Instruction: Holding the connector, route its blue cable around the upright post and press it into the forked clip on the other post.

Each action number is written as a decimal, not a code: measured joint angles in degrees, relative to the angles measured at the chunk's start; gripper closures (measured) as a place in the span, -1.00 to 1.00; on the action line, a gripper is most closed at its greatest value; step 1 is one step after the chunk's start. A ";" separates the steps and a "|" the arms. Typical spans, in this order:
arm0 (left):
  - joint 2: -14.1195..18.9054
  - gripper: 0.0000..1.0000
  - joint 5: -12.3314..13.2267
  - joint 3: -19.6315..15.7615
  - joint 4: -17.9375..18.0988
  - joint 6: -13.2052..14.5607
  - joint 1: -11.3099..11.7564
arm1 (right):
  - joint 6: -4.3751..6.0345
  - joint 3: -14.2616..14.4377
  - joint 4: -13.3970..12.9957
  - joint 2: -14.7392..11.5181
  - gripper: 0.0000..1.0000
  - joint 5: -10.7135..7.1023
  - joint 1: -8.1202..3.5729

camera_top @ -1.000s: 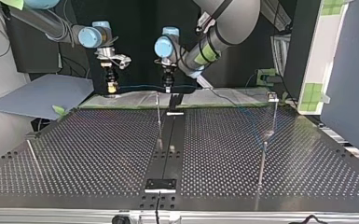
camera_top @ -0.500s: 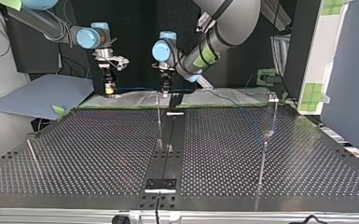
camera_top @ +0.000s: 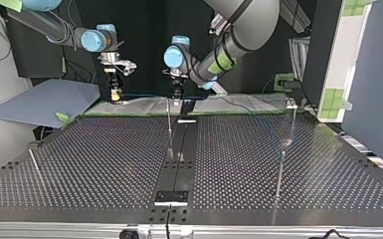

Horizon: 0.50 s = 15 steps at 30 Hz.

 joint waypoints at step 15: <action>-0.95 1.00 1.36 0.06 -0.35 -0.44 0.65 | 1.22 -0.21 -0.70 0.21 0.37 2.21 -0.07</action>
